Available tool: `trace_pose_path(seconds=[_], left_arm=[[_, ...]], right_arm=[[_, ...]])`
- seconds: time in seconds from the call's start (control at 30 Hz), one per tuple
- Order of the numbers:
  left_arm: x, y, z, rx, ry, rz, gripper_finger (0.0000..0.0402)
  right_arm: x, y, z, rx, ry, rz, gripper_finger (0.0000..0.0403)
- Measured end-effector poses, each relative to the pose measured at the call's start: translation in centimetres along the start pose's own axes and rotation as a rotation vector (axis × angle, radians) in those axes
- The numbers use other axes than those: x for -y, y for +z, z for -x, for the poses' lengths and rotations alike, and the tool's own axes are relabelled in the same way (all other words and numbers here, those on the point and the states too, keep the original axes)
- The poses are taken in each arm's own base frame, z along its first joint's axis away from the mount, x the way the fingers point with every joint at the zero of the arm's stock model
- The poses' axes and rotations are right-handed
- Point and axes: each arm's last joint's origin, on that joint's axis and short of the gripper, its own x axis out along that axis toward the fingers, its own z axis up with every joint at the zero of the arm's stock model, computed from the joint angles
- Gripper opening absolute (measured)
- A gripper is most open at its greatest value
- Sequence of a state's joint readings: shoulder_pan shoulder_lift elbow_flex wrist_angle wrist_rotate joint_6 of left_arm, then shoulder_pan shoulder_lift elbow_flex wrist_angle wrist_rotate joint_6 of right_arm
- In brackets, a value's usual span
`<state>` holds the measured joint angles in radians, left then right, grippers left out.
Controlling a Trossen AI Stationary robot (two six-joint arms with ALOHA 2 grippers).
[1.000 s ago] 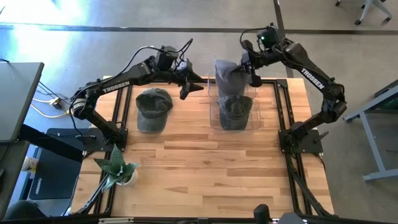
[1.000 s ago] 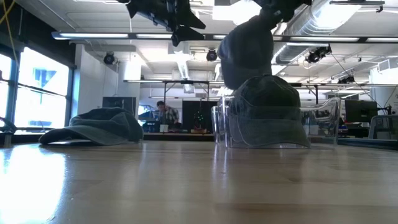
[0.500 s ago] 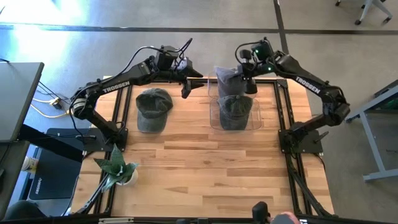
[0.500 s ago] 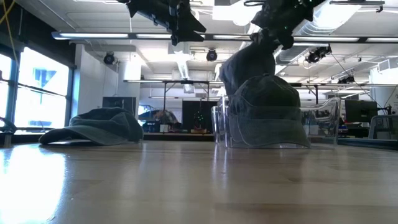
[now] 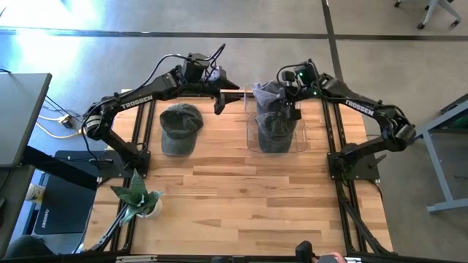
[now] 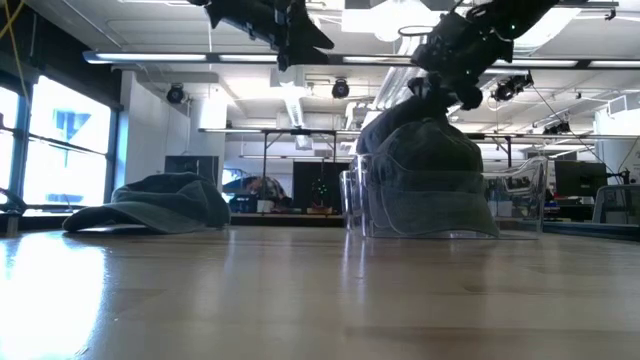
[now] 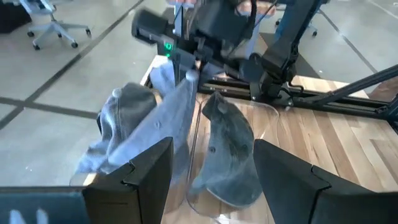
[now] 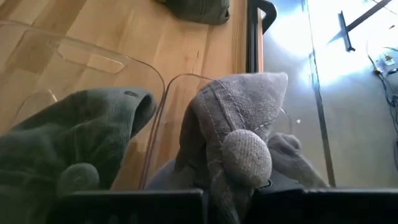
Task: Pick & Place hat
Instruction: Put the gray cap into the top transparent bin
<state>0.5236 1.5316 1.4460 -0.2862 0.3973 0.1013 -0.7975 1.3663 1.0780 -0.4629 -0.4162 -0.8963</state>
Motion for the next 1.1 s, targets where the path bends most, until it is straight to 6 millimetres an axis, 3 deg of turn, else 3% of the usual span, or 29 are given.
trace_pose_path(seconds=[0.3,0.67,0.93,1.1], left_arm=[[-1.3,-1.1,-3.9,0.056,0.019,0.010,0.0217],[-3.8,-4.2,-9.2,0.103,0.000,-0.082,0.0224],[-4.9,-5.7,-11.4,0.067,0.025,-0.079,0.0292],[-5.0,-5.5,-13.2,0.088,0.038,-0.175,0.0334]], right_arm=[[-0.5,-2.0,-0.6,0.014,0.024,-0.127,0.0007],[0.3,-2.8,0.0,0.041,0.015,-0.197,0.0010],[0.1,-2.8,-0.1,0.088,0.066,-0.224,0.0018],[0.0,-2.6,-0.3,0.095,0.067,-0.220,0.0018]])
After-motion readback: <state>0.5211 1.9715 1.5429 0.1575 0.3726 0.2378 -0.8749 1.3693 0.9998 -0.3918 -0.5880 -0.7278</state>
